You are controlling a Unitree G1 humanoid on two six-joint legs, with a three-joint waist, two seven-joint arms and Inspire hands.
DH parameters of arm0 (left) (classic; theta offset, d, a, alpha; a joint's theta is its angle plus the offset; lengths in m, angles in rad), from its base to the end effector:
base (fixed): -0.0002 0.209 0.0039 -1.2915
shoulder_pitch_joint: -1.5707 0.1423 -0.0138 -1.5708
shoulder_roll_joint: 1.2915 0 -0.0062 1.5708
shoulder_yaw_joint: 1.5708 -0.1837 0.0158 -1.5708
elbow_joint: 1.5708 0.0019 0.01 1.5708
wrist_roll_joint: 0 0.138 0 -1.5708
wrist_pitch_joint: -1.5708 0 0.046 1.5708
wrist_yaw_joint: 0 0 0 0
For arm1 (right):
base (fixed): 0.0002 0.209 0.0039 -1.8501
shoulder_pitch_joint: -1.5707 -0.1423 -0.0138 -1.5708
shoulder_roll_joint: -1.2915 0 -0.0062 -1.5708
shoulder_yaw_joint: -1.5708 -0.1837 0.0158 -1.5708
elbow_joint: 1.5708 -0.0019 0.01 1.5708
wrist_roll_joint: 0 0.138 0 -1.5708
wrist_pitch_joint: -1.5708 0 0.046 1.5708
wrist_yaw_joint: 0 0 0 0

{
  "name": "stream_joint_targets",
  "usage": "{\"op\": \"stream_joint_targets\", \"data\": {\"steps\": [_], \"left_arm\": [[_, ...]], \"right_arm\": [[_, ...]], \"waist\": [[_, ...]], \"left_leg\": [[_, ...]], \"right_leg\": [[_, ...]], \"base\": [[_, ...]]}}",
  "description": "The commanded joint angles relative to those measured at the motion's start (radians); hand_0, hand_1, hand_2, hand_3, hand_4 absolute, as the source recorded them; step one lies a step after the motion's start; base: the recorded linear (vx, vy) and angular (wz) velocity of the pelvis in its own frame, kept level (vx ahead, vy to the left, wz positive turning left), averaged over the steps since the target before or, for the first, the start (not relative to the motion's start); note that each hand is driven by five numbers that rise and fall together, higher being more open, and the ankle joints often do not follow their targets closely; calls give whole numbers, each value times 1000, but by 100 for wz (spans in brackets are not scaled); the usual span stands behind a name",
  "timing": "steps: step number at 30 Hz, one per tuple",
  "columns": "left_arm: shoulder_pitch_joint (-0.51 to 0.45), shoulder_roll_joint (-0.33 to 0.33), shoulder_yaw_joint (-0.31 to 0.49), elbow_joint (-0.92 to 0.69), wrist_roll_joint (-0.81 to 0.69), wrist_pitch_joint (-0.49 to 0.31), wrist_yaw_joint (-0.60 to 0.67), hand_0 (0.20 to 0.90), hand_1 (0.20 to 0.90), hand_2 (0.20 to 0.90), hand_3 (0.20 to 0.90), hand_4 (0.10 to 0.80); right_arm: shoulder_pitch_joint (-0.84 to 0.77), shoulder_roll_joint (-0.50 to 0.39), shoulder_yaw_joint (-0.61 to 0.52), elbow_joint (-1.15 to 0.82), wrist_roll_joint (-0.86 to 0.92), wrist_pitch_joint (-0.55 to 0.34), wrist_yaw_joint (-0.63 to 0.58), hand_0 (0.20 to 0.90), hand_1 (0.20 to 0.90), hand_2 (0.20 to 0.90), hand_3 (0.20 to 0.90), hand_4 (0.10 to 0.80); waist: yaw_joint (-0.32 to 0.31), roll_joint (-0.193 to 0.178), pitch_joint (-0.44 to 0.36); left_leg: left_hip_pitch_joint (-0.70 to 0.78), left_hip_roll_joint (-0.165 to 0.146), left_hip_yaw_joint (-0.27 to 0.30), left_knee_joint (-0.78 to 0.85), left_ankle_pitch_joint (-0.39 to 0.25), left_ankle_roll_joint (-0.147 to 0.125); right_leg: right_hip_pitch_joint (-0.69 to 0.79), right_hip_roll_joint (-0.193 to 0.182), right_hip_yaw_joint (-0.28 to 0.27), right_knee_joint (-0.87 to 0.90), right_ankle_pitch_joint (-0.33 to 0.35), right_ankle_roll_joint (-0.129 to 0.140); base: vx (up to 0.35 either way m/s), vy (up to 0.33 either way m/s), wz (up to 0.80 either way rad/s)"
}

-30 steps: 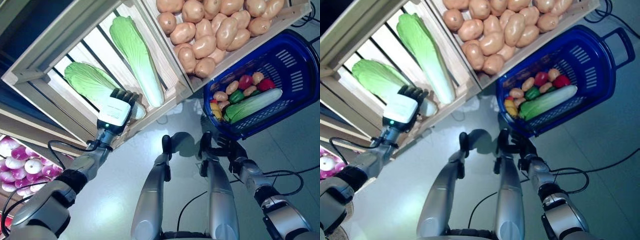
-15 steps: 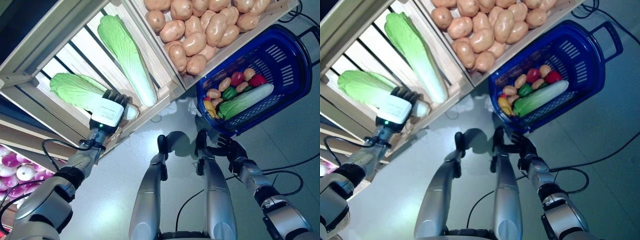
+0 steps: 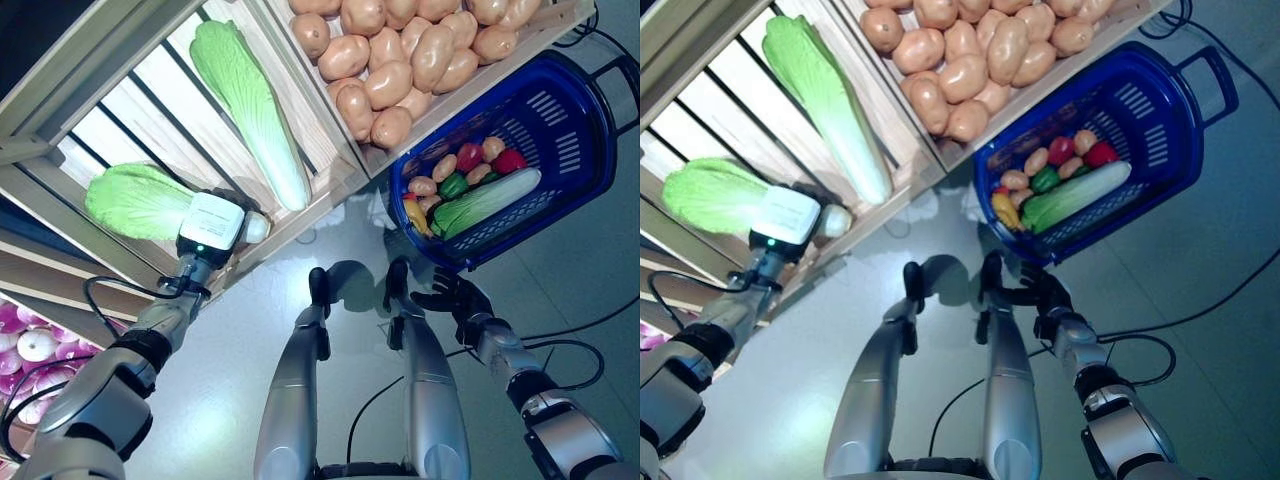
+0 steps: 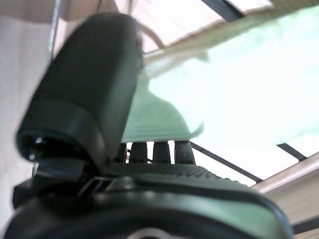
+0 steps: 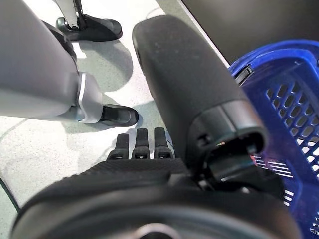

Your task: Put vegetables into the basket

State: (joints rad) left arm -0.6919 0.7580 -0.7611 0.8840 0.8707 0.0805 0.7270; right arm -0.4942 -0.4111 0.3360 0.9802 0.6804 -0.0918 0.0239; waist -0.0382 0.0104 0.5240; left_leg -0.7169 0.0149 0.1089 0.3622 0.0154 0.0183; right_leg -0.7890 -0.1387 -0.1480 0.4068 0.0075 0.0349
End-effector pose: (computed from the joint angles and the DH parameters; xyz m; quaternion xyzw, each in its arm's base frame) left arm 0.2948 0.2774 0.0737 0.8358 -0.1481 0.0795 0.5227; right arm 0.2669 -0.2263 0.0024 0.0332 0.2114 -0.0331 0.9763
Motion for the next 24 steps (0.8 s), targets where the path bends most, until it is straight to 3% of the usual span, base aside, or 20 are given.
{"op": "stream_joint_targets", "data": {"steps": [1,8,14,24], "left_arm": [[1,32,73,-15,-31,15,55,300,300,300,300,400],[19,25,77,-29,-69,9,59,300,300,300,300,400],[50,4,114,-44,-163,-36,158,300,300,300,300,400],[213,-52,271,-204,-198,-194,307,300,300,300,300,400]], "right_arm": [[15,-49,25,-54,55,-46,2,900,900,900,900,800],[21,-40,25,-44,59,-45,1,900,900,900,900,800],[41,-17,22,-32,55,-53,4,900,900,900,900,800],[150,43,-14,-4,80,-69,-3,900,900,900,900,800]], "waist": [[17,5,-4],[23,2,-4],[35,-8,-4],[89,-2,-33]], "left_leg": [[-52,4,-31,48,9,-75],[-18,0,-32,34,6,-73],[59,-13,-42,-1,8,-72],[321,-19,-64,-156,31,-84]], "right_leg": [[51,7,-12,-15,-9,23],[89,3,-20,-27,-12,25],[175,-3,-35,-68,-8,32],[449,-38,-100,-202,3,59]], "base": [[0,0,0],[1,-5,0],[11,-25,-1],[59,-36,4]]}}
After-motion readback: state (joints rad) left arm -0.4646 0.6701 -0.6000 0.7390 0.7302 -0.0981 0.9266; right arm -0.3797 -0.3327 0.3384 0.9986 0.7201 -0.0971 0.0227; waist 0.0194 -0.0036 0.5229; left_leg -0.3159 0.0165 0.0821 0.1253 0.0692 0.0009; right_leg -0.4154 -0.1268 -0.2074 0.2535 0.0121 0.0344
